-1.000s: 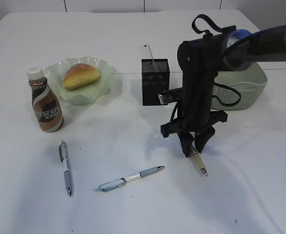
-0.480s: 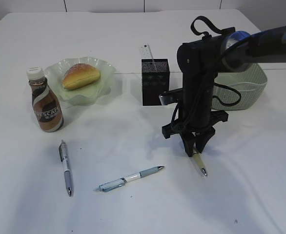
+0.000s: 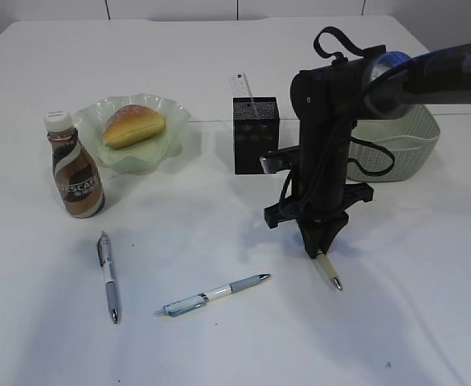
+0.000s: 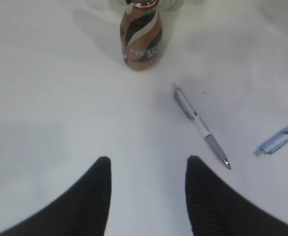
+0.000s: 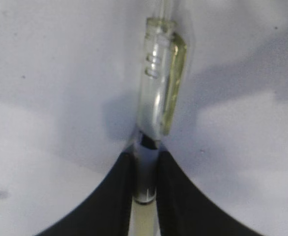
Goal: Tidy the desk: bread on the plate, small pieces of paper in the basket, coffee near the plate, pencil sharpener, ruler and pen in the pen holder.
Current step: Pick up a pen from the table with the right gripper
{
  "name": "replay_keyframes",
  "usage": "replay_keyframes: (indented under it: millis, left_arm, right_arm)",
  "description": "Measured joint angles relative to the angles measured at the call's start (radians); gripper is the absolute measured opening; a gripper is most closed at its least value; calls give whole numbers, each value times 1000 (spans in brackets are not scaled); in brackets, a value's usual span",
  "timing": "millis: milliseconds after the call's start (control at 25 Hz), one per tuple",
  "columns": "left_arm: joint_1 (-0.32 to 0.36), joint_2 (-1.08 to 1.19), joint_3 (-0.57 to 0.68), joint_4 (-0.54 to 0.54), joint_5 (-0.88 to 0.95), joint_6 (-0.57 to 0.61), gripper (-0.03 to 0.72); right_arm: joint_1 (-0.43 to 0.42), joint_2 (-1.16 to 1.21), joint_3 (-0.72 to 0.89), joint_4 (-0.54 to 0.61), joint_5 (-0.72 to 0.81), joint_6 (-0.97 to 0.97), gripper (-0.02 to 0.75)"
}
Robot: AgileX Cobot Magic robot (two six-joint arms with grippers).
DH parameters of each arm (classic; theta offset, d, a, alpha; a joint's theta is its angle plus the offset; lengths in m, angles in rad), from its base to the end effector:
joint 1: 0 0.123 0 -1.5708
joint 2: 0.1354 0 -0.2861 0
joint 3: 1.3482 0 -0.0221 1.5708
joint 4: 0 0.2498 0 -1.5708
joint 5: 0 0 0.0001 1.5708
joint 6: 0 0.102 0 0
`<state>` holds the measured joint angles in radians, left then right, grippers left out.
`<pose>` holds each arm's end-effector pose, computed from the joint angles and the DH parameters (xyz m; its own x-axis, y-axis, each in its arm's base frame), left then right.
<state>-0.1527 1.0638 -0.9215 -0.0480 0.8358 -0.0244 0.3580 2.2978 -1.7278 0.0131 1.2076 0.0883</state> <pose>0.2078 -0.0357 0.3186 -0.7769 0.0624 -0.6266 0.1304 0.9894 -0.0632 0.4084 0.1541 0.1115 -0.9583 -0.2594 0.1199 -0.2612 0.9653 0.0010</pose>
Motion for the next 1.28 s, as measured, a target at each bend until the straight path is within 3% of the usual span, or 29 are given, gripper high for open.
replay_keyframes:
  millis: [120, 840, 1280]
  left_arm:
    - [0, 0, 0, 0, -12, 0, 341]
    - [0, 0, 0, 0, -16, 0, 330]
    - [0, 0, 0, 0, -35, 0, 322]
  right_arm:
    - [0, 0, 0, 6, 0, -4, 92]
    - [0, -54, -86, 57, 6, -4, 88]
    - [0, -254, -86, 13, -205, -4, 88]
